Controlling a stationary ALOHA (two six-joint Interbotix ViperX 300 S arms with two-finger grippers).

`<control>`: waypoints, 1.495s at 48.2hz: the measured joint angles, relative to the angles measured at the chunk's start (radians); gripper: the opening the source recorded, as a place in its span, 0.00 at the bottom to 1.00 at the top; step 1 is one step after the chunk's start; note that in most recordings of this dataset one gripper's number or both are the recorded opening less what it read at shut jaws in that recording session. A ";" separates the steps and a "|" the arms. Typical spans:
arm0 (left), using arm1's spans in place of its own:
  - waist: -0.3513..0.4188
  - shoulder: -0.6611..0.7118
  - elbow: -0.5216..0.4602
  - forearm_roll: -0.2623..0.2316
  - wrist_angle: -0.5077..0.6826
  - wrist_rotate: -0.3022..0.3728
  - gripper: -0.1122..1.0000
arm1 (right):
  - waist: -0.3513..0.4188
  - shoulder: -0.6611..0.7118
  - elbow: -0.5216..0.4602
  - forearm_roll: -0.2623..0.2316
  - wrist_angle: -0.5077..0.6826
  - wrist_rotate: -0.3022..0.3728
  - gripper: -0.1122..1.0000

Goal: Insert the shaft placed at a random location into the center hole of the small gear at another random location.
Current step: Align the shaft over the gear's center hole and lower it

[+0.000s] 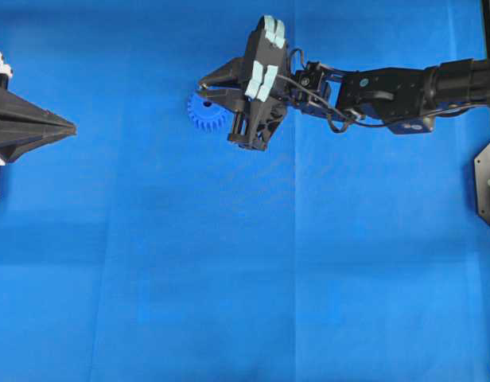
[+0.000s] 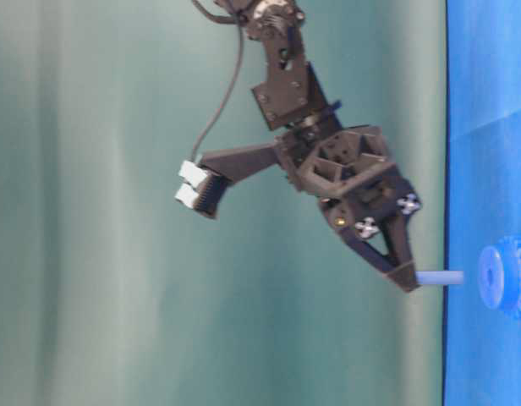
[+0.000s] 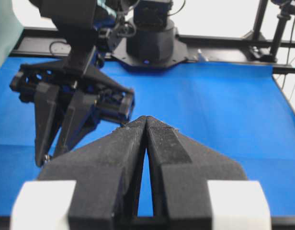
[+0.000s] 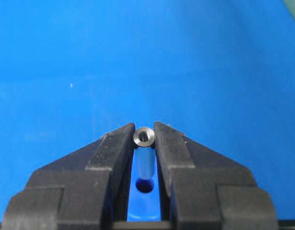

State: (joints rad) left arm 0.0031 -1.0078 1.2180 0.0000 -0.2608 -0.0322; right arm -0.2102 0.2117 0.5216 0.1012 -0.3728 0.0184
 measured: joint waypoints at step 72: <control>0.002 0.000 0.000 0.000 0.000 -0.002 0.10 | -0.003 0.120 0.000 0.020 -0.048 0.006 0.12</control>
State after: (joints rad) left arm 0.0046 -1.0078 1.2180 0.0000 -0.2608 -0.0337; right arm -0.2132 0.3313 0.5216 0.1212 -0.4203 0.0245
